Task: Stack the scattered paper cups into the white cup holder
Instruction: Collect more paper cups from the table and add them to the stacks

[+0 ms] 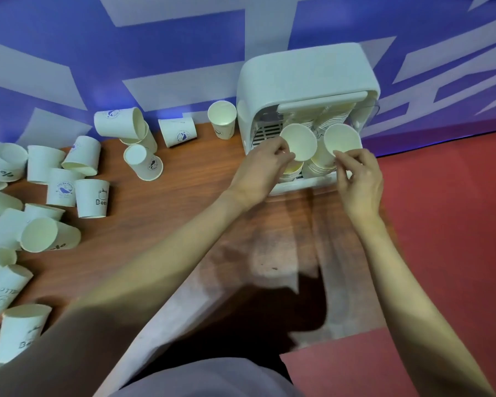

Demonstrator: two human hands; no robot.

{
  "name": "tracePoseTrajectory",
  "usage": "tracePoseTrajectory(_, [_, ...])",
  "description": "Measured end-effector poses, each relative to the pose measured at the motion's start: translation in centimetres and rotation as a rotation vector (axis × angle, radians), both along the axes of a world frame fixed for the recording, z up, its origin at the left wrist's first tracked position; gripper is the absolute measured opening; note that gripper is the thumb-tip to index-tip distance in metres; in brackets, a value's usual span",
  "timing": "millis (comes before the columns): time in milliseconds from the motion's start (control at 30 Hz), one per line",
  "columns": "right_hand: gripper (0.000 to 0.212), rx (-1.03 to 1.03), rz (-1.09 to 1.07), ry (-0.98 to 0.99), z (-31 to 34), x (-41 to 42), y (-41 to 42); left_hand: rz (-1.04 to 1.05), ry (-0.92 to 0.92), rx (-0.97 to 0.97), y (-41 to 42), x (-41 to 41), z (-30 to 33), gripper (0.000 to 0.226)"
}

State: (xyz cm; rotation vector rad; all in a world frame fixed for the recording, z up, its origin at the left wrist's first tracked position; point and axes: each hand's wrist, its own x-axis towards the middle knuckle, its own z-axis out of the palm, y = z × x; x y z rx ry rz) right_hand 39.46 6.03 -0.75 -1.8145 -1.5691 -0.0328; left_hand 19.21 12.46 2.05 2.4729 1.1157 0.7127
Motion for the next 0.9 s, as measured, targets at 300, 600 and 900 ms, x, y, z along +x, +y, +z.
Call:
tracePoseTrajectory(300, [0.018, -0.288, 0.027, -0.026, -2.5, -0.4, 0.9, -0.074, 0.195, -0.092, 0.0, -0.2, -3.3, 0.013])
tracePoseTrajectory(600, [0.033, -0.239, 0.097, 0.012, -0.2, -4.4, 0.2, 0.091, 0.058, -0.049, -0.9, -2.7, -3.0, 0.028])
tracePoseTrajectory(900, [0.047, -0.432, 0.455, -0.049, -0.4, -15.0, 2.4, 0.429, 0.14, -0.07, -0.6, -18.8, -4.6, 0.028])
